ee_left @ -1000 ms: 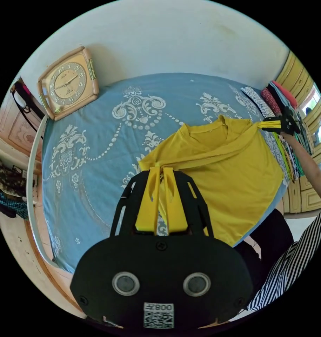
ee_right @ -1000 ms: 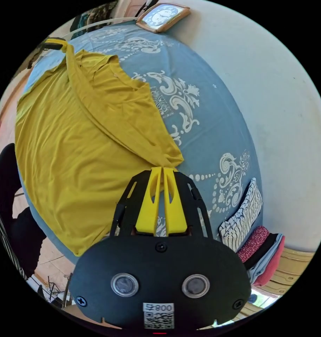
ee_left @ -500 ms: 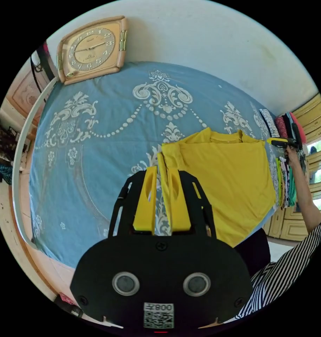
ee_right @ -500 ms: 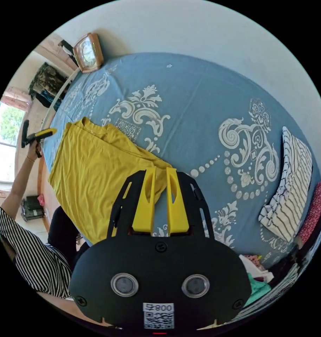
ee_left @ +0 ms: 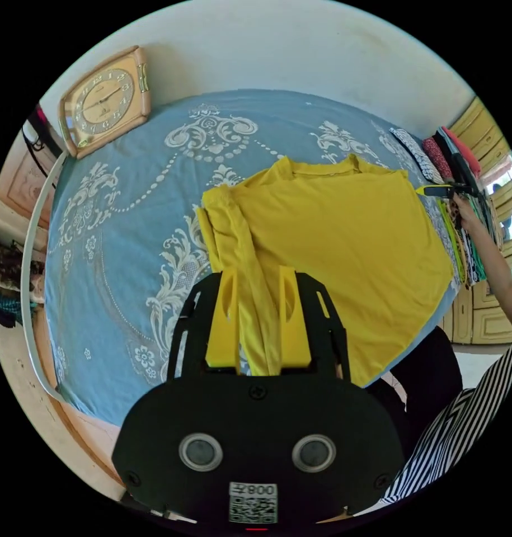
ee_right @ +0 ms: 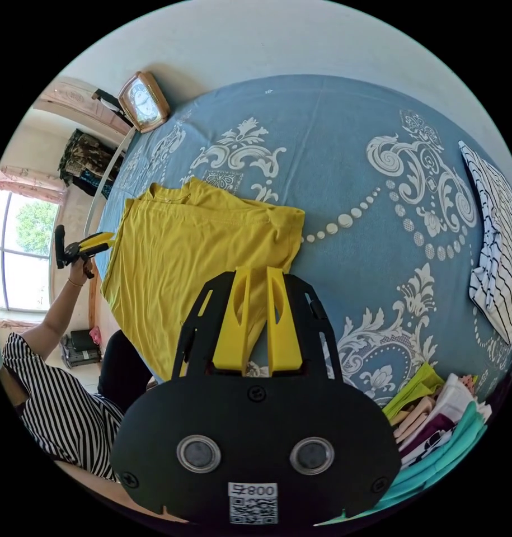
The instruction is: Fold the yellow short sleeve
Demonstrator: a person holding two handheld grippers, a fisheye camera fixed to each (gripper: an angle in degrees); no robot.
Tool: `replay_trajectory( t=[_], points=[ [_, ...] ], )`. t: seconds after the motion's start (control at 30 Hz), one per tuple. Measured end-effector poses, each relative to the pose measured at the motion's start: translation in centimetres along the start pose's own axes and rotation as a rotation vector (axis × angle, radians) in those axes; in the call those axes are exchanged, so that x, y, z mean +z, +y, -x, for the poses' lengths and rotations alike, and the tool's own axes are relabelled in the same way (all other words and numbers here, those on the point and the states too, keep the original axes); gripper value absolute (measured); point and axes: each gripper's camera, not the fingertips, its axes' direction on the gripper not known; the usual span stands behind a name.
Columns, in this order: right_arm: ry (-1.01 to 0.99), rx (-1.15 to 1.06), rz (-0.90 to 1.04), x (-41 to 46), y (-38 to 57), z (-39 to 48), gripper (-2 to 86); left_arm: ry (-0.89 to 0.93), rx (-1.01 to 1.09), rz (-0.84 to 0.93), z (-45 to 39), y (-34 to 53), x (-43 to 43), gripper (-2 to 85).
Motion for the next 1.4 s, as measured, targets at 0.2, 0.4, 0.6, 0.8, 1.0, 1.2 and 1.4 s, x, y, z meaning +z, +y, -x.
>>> replay_trajectory(
  t=[0.2, 0.4, 0.6, 0.8, 1.0, 1.2, 1.4],
  points=[
    [0.013, -0.004, 0.042, 0.2, 0.4, -1.7, 4.1, -0.003, -0.143, 0.005, 5.2, 1.8, -2.0, 2.3],
    [-0.071, 0.061, 0.027, -0.9, 1.9, -5.4, 3.3, 0.314, -0.559, -0.071, 16.8, 8.4, -3.4, 2.5],
    [-0.174, 0.132, -0.059, -4.0, 5.7, -8.7, 5.9, 0.521, -0.547, -0.16, 16.8, 15.1, -6.0, 6.4],
    [-0.226, 0.144, -0.128, -6.7, 15.1, -8.6, 6.9, 0.359, -0.406, -0.132, 9.2, 23.3, -9.9, 8.6],
    [-0.244, 0.256, -0.16, -7.1, 26.7, -8.6, 7.6, 0.093, -0.323, -0.074, 4.3, 27.1, -11.1, 9.1],
    [-0.293, 0.319, -0.213, -7.4, 33.3, -9.3, 8.9, 0.01, -0.285, -0.031, 3.7, 27.1, -10.8, 6.9],
    [-0.232, 0.309, -0.178, -6.9, 35.5, -9.7, 6.6, 0.01, -0.339, 0.01, 5.8, 28.3, -10.5, 1.6]
  ],
)
